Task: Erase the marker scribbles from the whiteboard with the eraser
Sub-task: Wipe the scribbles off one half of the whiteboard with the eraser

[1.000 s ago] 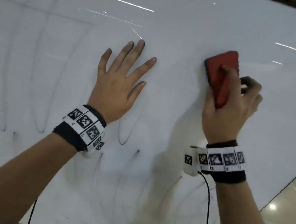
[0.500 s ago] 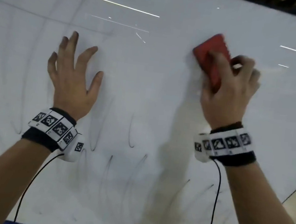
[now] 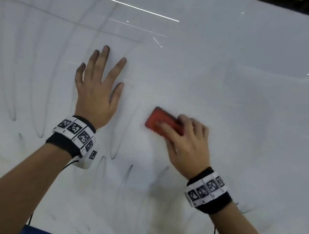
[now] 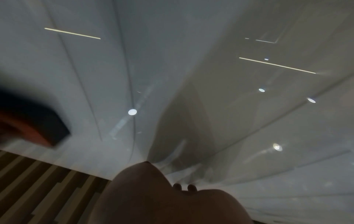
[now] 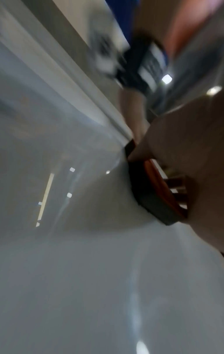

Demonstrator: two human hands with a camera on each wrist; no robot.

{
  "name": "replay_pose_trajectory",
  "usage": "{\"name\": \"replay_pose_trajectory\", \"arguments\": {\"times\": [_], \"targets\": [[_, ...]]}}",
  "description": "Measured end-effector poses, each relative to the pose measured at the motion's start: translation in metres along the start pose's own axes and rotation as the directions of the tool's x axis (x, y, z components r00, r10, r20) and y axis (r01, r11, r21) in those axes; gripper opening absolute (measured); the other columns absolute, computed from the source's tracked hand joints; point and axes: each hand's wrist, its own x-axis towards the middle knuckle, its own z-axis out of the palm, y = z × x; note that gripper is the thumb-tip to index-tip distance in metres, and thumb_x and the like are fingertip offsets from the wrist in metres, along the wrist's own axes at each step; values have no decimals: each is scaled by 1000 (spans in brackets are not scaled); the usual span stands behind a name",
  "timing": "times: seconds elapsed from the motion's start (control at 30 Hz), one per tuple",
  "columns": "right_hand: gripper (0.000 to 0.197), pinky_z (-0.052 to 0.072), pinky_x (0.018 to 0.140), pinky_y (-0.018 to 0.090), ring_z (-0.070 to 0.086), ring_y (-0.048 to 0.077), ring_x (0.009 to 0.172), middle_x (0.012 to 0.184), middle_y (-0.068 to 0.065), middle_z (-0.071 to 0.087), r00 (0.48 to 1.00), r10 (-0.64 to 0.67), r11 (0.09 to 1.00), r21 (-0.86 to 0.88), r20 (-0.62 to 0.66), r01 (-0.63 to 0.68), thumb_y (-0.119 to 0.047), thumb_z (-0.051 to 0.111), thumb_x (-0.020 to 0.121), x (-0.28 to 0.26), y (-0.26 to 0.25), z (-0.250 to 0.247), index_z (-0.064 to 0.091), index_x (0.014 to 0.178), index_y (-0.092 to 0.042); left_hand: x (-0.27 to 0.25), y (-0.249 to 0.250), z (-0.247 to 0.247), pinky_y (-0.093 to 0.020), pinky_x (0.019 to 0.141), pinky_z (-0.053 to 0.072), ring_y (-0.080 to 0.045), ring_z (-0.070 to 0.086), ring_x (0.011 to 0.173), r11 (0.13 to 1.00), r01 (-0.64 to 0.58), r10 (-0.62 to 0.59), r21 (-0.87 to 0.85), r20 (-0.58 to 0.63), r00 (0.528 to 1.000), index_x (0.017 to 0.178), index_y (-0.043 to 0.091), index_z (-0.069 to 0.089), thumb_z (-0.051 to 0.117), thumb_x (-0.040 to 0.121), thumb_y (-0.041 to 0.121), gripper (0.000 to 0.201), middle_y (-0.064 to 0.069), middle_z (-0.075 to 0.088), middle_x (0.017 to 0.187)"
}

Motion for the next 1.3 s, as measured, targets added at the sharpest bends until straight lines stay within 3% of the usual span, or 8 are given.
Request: {"name": "replay_pose_trajectory", "arguments": {"times": [0.17,0.27,0.4,0.5,0.7,0.83,0.97,1.3], "targets": [[43,37,95,45,50,37,106,123,20,53,853,446,895,154,-273,-419,-19,72,89,26,-11,9,67,131,-24,0,-8,-3,-54,122,17,-27,17,157,999,-41,40,33,15,999,160,33,26,40,108,30,54,-6,13,170],[47,45,88,49,53,36,102,123,15,52,999,2,999,54,36,-4,-8,69,82,-34,-67,50,68,124,-28,0,-11,-4,-53,123,17,-26,16,157,994,-68,64,80,49,997,161,34,22,38,109,27,55,-6,11,171],[52,36,88,46,53,33,102,123,14,57,956,-234,972,28,176,232,-11,73,75,-22,-55,48,67,122,-30,2,-24,-10,-53,123,17,-25,18,157,983,-137,128,122,79,989,161,35,21,36,109,28,55,-4,11,171],[42,36,90,48,49,36,108,125,19,60,998,4,1000,-23,-70,-5,-17,72,87,55,-26,14,69,126,-31,4,-32,-13,-53,122,17,-25,22,156,973,-186,175,136,87,981,160,36,24,37,108,26,55,-4,14,171],[40,40,96,48,51,41,113,130,20,55,855,371,919,10,-361,-394,-26,60,97,136,-9,-2,62,137,-30,6,-38,-15,-52,121,19,-23,24,155,978,-193,188,79,69,980,159,31,28,47,103,9,63,-3,18,170],[49,39,88,49,49,35,105,126,19,53,997,31,999,-14,-77,-32,-9,76,77,25,-79,59,68,123,-27,7,-37,-22,-48,122,16,-22,24,155,989,-149,147,18,57,987,158,30,30,43,105,15,56,-2,19,169],[51,37,89,46,57,34,100,123,13,58,955,-239,971,13,175,240,-6,66,77,-16,-87,61,69,122,-31,3,-38,-23,-48,122,16,-21,19,157,988,-148,142,51,109,984,160,31,26,38,108,23,54,-2,13,171],[45,38,96,47,51,39,111,130,17,55,885,363,929,38,-291,-368,-21,65,90,112,-39,2,63,134,-32,1,-36,-17,-49,123,13,-21,17,157,993,-116,112,36,96,989,160,31,27,39,107,19,55,-1,13,171]]}}
